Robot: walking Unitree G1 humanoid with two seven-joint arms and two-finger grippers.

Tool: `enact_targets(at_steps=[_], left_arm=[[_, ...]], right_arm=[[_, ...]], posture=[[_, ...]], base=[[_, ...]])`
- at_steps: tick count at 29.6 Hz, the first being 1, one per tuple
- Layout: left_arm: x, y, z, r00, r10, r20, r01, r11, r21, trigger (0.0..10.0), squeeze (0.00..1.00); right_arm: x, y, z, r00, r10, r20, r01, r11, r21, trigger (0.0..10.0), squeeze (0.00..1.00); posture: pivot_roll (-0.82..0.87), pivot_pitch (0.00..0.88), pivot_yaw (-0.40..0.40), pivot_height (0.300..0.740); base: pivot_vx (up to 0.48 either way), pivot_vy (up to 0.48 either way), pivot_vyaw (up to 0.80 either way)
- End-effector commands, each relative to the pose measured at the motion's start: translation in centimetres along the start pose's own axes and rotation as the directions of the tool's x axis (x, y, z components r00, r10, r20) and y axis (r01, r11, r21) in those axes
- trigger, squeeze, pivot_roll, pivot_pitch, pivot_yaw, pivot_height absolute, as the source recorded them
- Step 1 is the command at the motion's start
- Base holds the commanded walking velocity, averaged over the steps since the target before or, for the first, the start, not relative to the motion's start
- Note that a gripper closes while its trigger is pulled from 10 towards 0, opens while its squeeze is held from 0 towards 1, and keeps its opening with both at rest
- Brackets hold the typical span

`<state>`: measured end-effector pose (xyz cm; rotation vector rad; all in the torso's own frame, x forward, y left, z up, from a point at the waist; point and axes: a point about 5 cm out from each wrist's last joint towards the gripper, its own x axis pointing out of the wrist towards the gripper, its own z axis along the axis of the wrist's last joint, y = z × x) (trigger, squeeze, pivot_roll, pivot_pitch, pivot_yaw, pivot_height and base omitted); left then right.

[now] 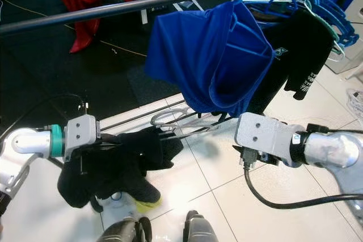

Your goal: Hang hanger

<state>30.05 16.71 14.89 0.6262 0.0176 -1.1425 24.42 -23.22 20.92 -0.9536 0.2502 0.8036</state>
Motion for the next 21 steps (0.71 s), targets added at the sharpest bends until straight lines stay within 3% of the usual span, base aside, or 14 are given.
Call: enact_targets(at_steps=[1,2,4,6,9,17,18,21], left_arm=[[0.2,0.2,0.7,0.999,0.009,0.035,-0.009,1.0,0.003,10.0,0.0],[0.5,0.4,1.0,0.998,0.025,0.056,-0.024,1.0,-0.014,10.0,0.0],[0.5,0.4,1.0,0.998,0.025,0.056,-0.024,1.0,-0.014,10.0,0.0],[1.1,0.6,1.9,0.992,0.036,0.117,-0.029,0.997,-0.064,10.0,0.0],[1.0,0.7,2.5,0.989,0.013,0.146,-0.002,0.997,-0.075,10.0,0.0],[0.2,0.6,2.3,0.991,-0.027,0.129,0.034,0.998,-0.056,10.0,0.0],[-0.4,0.5,1.9,0.993,-0.043,0.11,0.049,0.997,-0.052,10.0,0.0],[-0.4,0.3,1.8,0.993,-0.046,0.105,0.051,0.997,-0.055,10.0,0.0]], right_arm=[[0.3,0.3,0.1,1.0,0.005,0.015,-0.005,1.0,-0.002,10.0,0.0],[1.2,0.5,0.6,0.997,-0.029,0.07,0.027,0.999,0.035,10.0,0.0],[1.2,0.5,0.6,0.997,-0.029,0.07,0.027,0.999,0.035,10.0,0.0],[3.5,1.0,2.2,0.97,-0.092,0.223,0.071,0.992,0.101,10.0,0.0],[4.7,0.8,3.0,0.946,-0.14,0.292,0.111,0.987,0.113,10.0,0.0],[5.0,0.2,3.6,0.938,-0.125,0.322,0.102,0.991,0.086,10.0,0.0],[5.1,-0.1,3.9,0.942,-0.08,0.326,0.079,0.997,0.017,10.0,0.0],[5.2,-0.1,4.0,0.946,-0.06,0.318,0.072,0.997,-0.027,10.0,0.0]], posture=[[-0.14,0.098,0.085,0.74],[-0.14,0.099,0.088,0.74],[-0.14,0.099,0.088,0.74],[-0.14,0.096,0.089,0.74],[-0.13,0.093,0.092,0.74],[-0.13,0.088,0.093,0.74],[-0.12,0.083,0.086,0.74],[-0.12,0.082,0.085,0.74]], base=[[0.0,0.0,0.0],[0.0,0.0,0.0],[0.0,0.0,0.0],[0.0,0.0,0.0],[0.0,0.0,0.0],[0.0,0.0,0.0],[0.0,0.0,0.0],[0.0,0.0,0.0]])
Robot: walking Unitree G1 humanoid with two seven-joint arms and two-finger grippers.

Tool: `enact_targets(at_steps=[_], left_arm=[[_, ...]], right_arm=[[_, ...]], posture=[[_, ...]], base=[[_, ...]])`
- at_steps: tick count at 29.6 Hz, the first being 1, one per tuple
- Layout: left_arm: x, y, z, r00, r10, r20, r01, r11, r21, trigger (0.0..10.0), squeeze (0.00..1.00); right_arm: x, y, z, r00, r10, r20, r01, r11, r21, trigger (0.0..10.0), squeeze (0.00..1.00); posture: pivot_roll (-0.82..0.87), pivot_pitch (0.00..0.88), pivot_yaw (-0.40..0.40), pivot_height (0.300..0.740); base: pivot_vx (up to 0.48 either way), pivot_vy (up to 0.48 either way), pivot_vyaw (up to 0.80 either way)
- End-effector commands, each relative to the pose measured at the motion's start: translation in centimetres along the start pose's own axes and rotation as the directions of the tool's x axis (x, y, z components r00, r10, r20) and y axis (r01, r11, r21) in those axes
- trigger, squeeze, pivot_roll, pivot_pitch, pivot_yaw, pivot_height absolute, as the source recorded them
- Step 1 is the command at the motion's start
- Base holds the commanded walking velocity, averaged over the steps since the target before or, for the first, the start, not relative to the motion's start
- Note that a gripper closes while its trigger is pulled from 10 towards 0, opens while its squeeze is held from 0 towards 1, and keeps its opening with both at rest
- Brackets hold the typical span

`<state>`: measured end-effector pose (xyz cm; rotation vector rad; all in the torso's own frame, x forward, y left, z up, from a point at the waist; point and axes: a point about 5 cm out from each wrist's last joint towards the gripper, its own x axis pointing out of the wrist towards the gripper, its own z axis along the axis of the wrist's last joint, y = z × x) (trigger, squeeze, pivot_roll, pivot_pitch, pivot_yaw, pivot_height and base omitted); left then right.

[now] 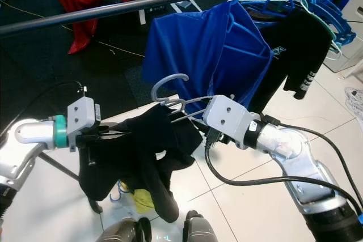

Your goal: Hang hanger

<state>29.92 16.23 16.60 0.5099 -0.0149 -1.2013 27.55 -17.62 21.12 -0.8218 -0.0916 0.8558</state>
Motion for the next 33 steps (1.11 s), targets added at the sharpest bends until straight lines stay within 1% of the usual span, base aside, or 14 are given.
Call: enact_targets(at_steps=[1,2,5,8,15,16,17,18,19,20,21,22,30,33], left_arm=[[-0.2,-0.2,0.1,1.0,-0.013,0.005,0.013,1.0,0.011,10.0,0.0],[-0.2,-0.3,0.1,1.0,-0.013,0.004,0.013,1.0,0.01,10.0,0.0],[0.6,-0.6,-1.1,0.999,0.006,-0.037,-0.006,1.0,0.015,10.0,0.0],[1.0,-0.7,-1.3,0.999,0.013,-0.033,-0.013,1.0,-0.001,10.0,0.0],[0.9,-0.6,-0.7,1.0,-0.008,-0.006,0.007,1.0,-0.013,10.0,0.0],[0.6,-0.5,-0.3,1.0,-0.02,0.009,0.02,1.0,-0.014,10.0,0.0],[0.6,-0.5,-0.3,1.0,-0.02,0.009,0.02,1.0,-0.014,10.0,0.0],[0.4,-0.4,0.1,0.999,-0.028,0.018,0.028,1.0,-0.012,10.0,0.0],[0.4,-0.4,0.1,0.999,-0.028,0.018,0.028,1.0,-0.012,10.0,0.0],[0.2,-0.2,0.4,0.999,-0.03,0.025,0.03,0.999,-0.01,10.0,0.0],[0.2,-0.2,0.4,0.999,-0.03,0.025,0.03,0.999,-0.01,10.0,0.0],[0.0,-0.2,0.6,0.999,-0.031,0.031,0.031,0.999,-0.008,10.0,0.0],[-0.2,-0.2,0.9,0.998,-0.04,0.043,0.04,0.999,-0.005,10.0,0.0],[-0.4,-0.1,1.4,0.997,-0.055,0.055,0.056,0.998,-0.004,10.0,0.0]], right_arm=[[0.2,0.5,-0.2,0.999,0.039,-0.01,-0.039,0.999,-0.02,10.0,0.0],[0.3,0.5,-0.2,0.999,0.038,-0.01,-0.038,0.999,-0.026,10.0,0.0],[-0.5,0.2,3.0,0.996,0.065,0.068,-0.062,0.997,-0.037,10.0,0.0],[-0.9,0.2,3.7,0.994,0.069,0.088,-0.066,0.997,-0.032,10.0,0.0],[-1.2,0.6,2.8,0.993,0.086,0.078,-0.087,0.996,0.008,10.0,0.0],[-1.2,1.0,2.3,0.988,0.119,0.098,-0.127,0.989,0.081,10.0,0.0],[-1.2,1.0,2.3,0.988,0.119,0.098,-0.127,0.989,0.081,10.0,0.0],[-1.1,1.4,2.0,0.98,0.15,0.128,-0.168,0.975,0.146,10.0,0.0],[-1.1,1.4,2.0,0.98,0.15,0.128,-0.168,0.975,0.146,10.0,0.0],[-1.1,1.8,1.7,0.971,0.186,0.153,-0.215,0.955,0.203,10.0,0.0],[-1.1,1.8,1.7,0.971,0.186,0.153,-0.215,0.955,0.203,10.0,0.0],[-1.3,1.9,1.2,0.967,0.206,0.149,-0.237,0.941,0.24,10.0,0.0],[-1.9,0.9,0.2,0.974,0.19,0.126,-0.219,0.935,0.279,10.0,0.0],[-1.3,0.0,0.3,0.973,0.178,0.144,-0.212,0.939,0.27,10.0,0.0]], posture=[[-0.12,0.082,0.085,0.74],[-0.12,0.082,0.085,0.74],[-0.13,0.081,0.087,0.74],[-0.14,0.081,0.089,0.74],[-0.14,0.081,0.09,0.74],[-0.13,0.081,0.087,0.74],[-0.13,0.081,0.087,0.74],[-0.13,0.08,0.085,0.74],[-0.13,0.08,0.085,0.74],[-0.12,0.081,0.085,0.74],[-0.12,0.081,0.085,0.74],[-0.12,0.083,0.086,0.74],[-0.12,0.085,0.092,0.74],[-0.11,0.083,0.093,0.74]], base=[[0.0,0.0,0.0],[0.0,0.0,0.0],[0.0,0.0,0.0],[0.0,0.0,0.0],[0.0,0.0,0.0],[0.0,0.0,0.0],[0.0,0.0,0.0],[0.0,0.0,0.0],[0.0,0.0,0.0],[0.0,0.0,0.0],[0.0,0.0,0.0],[0.0,0.0,0.0],[0.0,0.0,0.0],[0.0,0.0,0.0]])
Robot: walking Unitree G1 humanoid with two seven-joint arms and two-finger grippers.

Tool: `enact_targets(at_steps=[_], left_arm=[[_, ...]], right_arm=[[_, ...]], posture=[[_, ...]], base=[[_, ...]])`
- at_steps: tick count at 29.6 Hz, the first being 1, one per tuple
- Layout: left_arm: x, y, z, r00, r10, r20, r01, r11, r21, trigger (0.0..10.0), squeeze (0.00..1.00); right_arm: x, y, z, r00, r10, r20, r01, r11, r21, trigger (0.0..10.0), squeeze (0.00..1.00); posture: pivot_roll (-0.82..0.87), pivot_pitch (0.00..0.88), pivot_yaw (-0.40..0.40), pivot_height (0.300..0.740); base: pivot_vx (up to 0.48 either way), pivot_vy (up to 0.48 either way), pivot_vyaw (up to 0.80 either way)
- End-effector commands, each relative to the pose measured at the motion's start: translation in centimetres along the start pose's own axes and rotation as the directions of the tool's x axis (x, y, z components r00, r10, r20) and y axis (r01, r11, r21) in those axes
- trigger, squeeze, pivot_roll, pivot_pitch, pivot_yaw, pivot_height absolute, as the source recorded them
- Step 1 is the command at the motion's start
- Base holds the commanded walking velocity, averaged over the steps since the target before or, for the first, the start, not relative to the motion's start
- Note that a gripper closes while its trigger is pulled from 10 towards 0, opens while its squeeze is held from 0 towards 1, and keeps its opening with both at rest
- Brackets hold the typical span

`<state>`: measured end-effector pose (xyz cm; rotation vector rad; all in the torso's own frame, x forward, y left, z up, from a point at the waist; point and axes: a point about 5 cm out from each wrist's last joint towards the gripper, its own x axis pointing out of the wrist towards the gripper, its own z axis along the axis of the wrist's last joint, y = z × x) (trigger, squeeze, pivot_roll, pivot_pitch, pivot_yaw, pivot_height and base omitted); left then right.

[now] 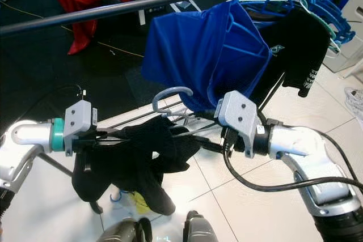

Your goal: Hang hanger

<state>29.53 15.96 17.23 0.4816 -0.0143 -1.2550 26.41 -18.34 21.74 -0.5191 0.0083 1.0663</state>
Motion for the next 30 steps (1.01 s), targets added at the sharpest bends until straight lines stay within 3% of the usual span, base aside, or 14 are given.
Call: enact_targets(at_steps=[1,11,13,21,29,30], left_arm=[[-0.4,0.0,0.8,0.999,-0.01,0.031,0.01,1.0,0.013,10.0,0.0],[-0.6,-0.4,1.1,0.999,-0.034,0.036,0.034,0.999,0.008,10.0,0.0],[-0.5,-0.8,1.4,0.998,-0.054,0.045,0.054,0.998,0.012,10.0,0.0],[0.0,-1.6,1.7,0.995,-0.078,0.056,0.077,0.997,0.02,10.0,0.0],[0.1,-1.9,1.7,0.994,-0.088,0.057,0.088,0.996,0.019,10.0,0.0],[0.1,-2.0,1.7,0.994,-0.097,0.054,0.096,0.995,0.019,10.0,0.0]], right_arm=[[0.3,-0.3,-0.1,1.0,0.015,0.006,-0.015,1.0,0.0,10.0,0.0],[1.3,-0.4,-0.5,0.996,0.088,-0.01,-0.088,0.996,-0.004,10.0,0.0],[2.2,-0.3,-0.3,0.982,0.188,0.034,-0.19,0.98,0.055,10.0,0.0],[3.4,-0.1,0.4,0.951,0.297,0.09,-0.304,0.95,0.074,10.0,0.0],[3.6,0.1,0.5,0.94,0.326,0.103,-0.335,0.939,0.077,10.0,0.0],[3.7,0.2,0.8,0.927,0.356,0.119,-0.366,0.927,0.08,9.6,0.0]], posture=[[-0.11,0.083,0.093,0.74],[-0.11,0.086,0.092,0.74],[-0.1,0.085,0.085,0.74],[-0.09,0.087,0.079,0.74],[-0.09,0.089,0.081,0.74],[-0.09,0.089,0.081,0.74]], base=[[0.0,0.0,0.0],[0.0,0.0,0.0],[0.0,0.0,0.0],[0.0,0.0,0.0],[0.0,0.0,0.0],[0.0,0.0,0.0]])
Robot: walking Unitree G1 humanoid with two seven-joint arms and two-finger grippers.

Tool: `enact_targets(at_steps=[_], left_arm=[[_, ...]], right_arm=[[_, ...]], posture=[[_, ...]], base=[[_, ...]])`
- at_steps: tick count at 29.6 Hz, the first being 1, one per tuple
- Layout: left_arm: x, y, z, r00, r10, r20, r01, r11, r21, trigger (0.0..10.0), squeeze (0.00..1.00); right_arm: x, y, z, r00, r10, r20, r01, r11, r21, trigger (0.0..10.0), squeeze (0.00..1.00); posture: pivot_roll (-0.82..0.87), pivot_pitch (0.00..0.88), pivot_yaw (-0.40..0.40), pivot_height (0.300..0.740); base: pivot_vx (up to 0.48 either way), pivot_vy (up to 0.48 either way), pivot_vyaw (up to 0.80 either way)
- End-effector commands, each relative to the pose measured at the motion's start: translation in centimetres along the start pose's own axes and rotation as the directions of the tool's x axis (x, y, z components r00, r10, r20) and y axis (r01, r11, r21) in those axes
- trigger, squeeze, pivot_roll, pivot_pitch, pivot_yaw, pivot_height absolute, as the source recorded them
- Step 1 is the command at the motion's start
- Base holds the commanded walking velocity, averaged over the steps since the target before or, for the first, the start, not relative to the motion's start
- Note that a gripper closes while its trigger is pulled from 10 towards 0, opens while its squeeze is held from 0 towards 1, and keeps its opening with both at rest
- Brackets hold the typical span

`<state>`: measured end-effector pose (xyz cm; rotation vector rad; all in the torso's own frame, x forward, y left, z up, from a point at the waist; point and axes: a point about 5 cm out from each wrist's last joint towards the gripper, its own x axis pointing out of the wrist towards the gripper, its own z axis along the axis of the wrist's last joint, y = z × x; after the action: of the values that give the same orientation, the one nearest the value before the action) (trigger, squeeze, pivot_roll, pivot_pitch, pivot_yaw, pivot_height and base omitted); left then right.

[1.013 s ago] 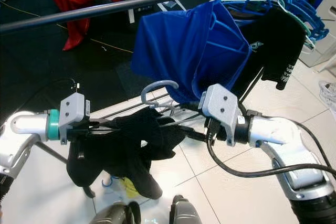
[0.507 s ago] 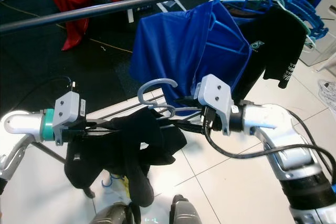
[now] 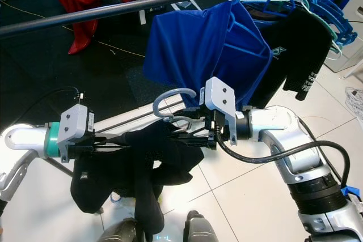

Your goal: Hang hanger

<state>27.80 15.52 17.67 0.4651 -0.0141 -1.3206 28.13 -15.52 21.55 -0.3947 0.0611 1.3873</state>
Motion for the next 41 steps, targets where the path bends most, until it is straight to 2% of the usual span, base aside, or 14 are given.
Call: enact_targets(at_steps=[1,3,4,5,6,17,25,29,31,32,37,38,39,41], left_arm=[[0.4,-0.5,0.7,0.999,-0.035,0.032,0.035,0.999,0.024,10.0,0.0],[0.3,-0.6,0.8,0.999,-0.042,0.03,0.041,0.999,0.023,10.0,0.0],[0.3,-0.6,0.8,0.999,-0.042,0.03,0.041,0.999,0.023,10.0,0.0],[0.3,-0.6,0.9,0.999,-0.042,0.03,0.042,0.999,0.023,10.0,0.0],[0.3,-0.7,0.9,0.999,-0.042,0.03,0.042,0.999,0.022,10.0,0.0],[0.2,-0.6,0.9,0.999,-0.042,0.026,0.042,0.999,0.021,10.0,0.0],[0.2,-0.4,0.8,0.999,-0.04,0.018,0.039,0.999,0.024,10.0,0.0],[0.4,-0.3,0.8,0.999,-0.034,0.016,0.034,0.999,0.03,10.0,0.0],[0.7,-0.3,0.9,0.999,-0.026,0.021,0.025,0.999,0.032,10.0,0.0],[0.7,-0.3,0.9,0.999,-0.023,0.024,0.022,0.999,0.03,10.0,0.0],[0.7,-0.3,0.9,0.999,-0.022,0.026,0.021,0.999,0.029,10.0,0.0],[0.7,-0.3,0.9,0.999,-0.021,0.027,0.02,0.999,0.027,10.0,0.0],[0.7,-0.3,0.8,0.999,-0.019,0.029,0.018,1.0,0.025,10.0,0.0],[0.7,-0.3,0.8,0.999,-0.019,0.029,0.018,1.0,0.025,10.0,0.0]], right_arm=[[0.6,0.4,0.2,0.998,0.058,0.014,-0.058,0.998,0.01,9.6,0.0],[0.8,0.8,0.1,0.992,0.127,0.005,-0.127,0.992,0.023,6.0,0.0],[0.8,0.8,0.1,0.992,0.127,0.005,-0.127,0.992,0.023,6.0,0.0],[0.7,1.0,-0.1,0.988,0.154,-0.002,-0.154,0.988,0.033,1.4,0.0],[0.6,1.3,-0.2,0.984,0.178,-0.012,-0.177,0.983,0.042,0.0,0.0],[0.2,1.9,-0.5,0.97,0.242,-0.038,-0.239,0.969,0.068,0.0,0.0],[-0.7,2.8,-1.1,0.946,0.308,-0.106,-0.299,0.95,0.088,0.0,0.0],[-0.8,2.7,-1.3,0.947,0.297,-0.123,-0.288,0.954,0.084,0.0,0.0],[-0.6,2.3,-1.5,0.96,0.247,-0.132,-0.241,0.969,0.062,0.0,0.0],[-0.3,1.8,-1.7,0.972,0.188,-0.14,-0.186,0.982,0.032,10.0,0.0],[-0.2,1.5,-1.7,0.978,0.148,-0.144,-0.148,0.989,0.012,10.0,0.0],[0.0,0.7,-1.9,0.985,0.07,-0.16,-0.075,0.997,-0.022,10.0,0.0],[0.0,0.2,-2.0,0.986,0.02,-0.168,-0.028,0.999,-0.043,10.0,1.0],[0.0,0.2,-2.0,0.986,0.02,-0.168,-0.028,0.999,-0.043,10.0,1.0]], posture=[[-0.09,0.089,0.081,0.74],[-0.08,0.089,0.078,0.74],[-0.08,0.089,0.078,0.74],[-0.08,0.09,0.079,0.74],[-0.08,0.091,0.08,0.74],[-0.09,0.089,0.08,0.74],[-0.1,0.084,0.08,0.74],[-0.1,0.08,0.078,0.74],[-0.1,0.076,0.079,0.74],[-0.1,0.075,0.079,0.74],[-0.1,0.075,0.079,0.74],[-0.1,0.072,0.079,0.74],[-0.11,0.069,0.078,0.74],[-0.11,0.069,0.078,0.74]], base=[[0.0,0.0,0.0],[0.0,0.0,0.0],[0.0,0.0,0.0],[0.0,0.0,0.0],[0.0,0.0,0.0],[0.0,0.0,0.0],[0.0,0.0,0.0],[0.0,0.0,0.0],[0.0,0.0,0.0],[0.0,0.0,0.0],[0.0,0.0,0.0],[0.0,0.0,0.0],[0.0,0.0,0.0],[0.0,0.0,0.0]])
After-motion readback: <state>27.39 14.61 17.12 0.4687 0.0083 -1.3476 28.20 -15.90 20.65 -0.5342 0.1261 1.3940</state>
